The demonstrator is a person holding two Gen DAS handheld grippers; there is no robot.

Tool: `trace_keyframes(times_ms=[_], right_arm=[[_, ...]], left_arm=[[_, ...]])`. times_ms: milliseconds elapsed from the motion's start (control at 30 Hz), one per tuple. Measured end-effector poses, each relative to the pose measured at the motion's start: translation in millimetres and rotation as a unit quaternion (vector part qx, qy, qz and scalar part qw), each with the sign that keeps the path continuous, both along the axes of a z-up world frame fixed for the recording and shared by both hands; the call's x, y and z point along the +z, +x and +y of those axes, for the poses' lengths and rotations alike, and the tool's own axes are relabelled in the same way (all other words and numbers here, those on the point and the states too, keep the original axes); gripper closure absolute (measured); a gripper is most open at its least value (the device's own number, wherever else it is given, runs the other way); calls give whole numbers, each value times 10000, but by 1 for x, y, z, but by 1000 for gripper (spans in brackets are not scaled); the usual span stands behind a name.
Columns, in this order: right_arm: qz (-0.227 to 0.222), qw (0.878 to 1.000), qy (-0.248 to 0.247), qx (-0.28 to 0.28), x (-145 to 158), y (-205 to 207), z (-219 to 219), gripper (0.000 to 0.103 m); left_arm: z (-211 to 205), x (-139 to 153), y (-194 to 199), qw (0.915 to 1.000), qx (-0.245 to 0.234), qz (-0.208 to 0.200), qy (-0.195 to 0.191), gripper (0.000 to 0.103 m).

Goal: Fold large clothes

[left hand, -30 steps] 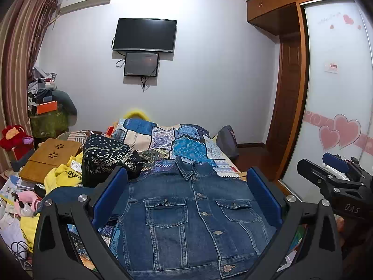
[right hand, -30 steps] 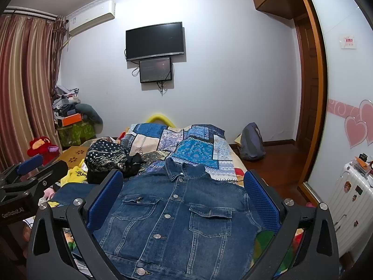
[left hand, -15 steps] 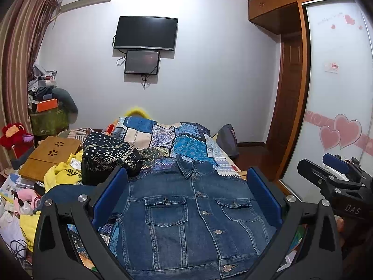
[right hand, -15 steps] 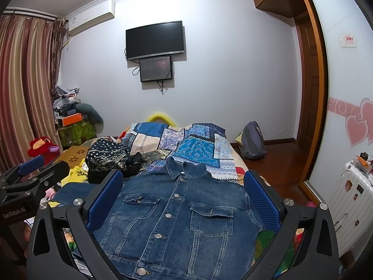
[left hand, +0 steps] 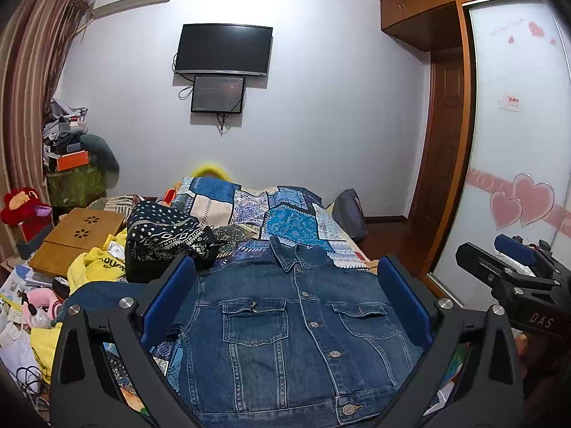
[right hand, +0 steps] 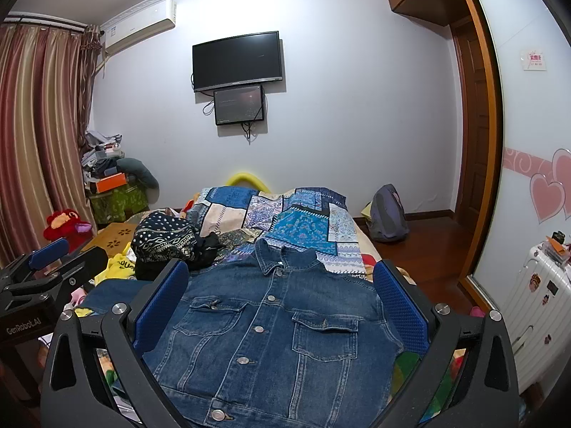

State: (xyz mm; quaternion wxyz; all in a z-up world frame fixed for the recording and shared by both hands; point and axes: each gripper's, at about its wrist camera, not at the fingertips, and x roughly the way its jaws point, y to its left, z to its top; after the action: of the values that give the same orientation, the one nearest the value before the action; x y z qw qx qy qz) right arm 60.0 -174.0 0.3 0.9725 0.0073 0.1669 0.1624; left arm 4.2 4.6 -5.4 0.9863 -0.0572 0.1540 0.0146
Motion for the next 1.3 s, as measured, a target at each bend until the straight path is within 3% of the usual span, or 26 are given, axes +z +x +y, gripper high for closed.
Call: trace_keyframes(times_ms=[1300], right_arm=[[263, 9996, -124, -29, -8, 27, 1, 0]], left_arm=[[13, -11, 25, 9994, 75, 320, -76, 0]])
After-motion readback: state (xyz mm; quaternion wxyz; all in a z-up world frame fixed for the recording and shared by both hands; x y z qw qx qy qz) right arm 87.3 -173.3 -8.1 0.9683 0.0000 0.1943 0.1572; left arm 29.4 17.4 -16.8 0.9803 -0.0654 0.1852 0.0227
